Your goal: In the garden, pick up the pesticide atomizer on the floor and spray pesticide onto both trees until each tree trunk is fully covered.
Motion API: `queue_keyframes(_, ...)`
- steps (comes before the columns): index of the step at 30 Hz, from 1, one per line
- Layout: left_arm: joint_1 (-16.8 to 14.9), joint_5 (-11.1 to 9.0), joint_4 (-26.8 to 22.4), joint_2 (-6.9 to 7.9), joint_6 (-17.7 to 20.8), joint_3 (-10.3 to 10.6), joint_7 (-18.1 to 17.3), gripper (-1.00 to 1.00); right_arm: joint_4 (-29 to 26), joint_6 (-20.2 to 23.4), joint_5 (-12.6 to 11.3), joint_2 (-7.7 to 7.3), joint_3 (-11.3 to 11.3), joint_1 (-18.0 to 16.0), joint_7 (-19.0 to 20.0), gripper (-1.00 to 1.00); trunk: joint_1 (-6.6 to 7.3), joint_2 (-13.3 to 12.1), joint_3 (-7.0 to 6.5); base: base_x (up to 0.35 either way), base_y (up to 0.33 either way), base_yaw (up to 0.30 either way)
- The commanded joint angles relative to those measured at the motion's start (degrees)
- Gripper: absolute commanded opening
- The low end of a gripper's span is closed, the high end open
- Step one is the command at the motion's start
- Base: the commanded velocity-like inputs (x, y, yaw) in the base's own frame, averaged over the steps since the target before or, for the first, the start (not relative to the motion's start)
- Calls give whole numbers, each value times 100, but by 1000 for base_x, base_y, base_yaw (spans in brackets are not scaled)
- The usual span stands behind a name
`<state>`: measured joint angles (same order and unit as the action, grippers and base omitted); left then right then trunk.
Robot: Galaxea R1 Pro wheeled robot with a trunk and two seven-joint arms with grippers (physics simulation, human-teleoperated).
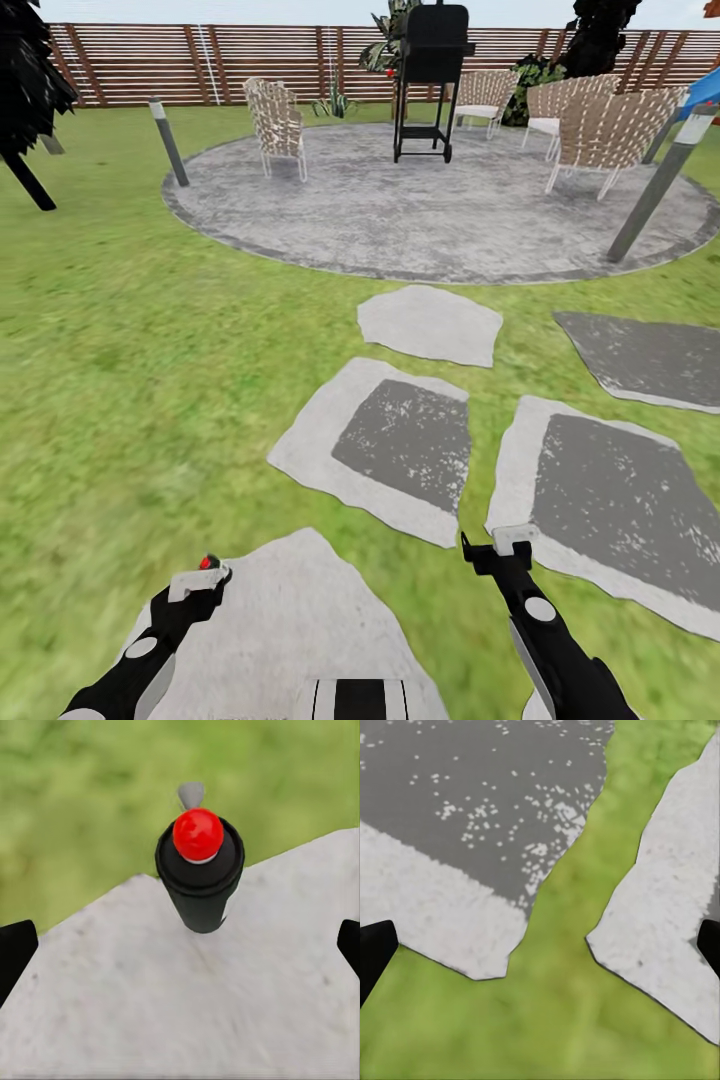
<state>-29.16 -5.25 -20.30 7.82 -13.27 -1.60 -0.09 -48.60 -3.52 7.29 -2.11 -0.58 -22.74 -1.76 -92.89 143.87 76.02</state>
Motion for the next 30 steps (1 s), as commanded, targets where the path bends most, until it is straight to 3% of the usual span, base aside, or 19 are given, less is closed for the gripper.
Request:
queue_keyframes(1,0,3,0,0,0,1,0,100,0,0,0,0,1,3,0,100,0,0,0,0,-180,255)
queue_keyframes(7,0,0,0,0,0,0,0,100,0,0,0,0,0,0,0,100,0,0,0,0,-200,215)
queue_keyframes(20,-1,-6,0,0,0,-5,0,100,-3,0,-6,0,2,1,4,100,0,0,0,0,-22,19)
queue_keyframes(30,3,-3,0,0,-6,0,0,100,-3,0,-9,8,5,0,8,100,-26,13,273,0,0,0)
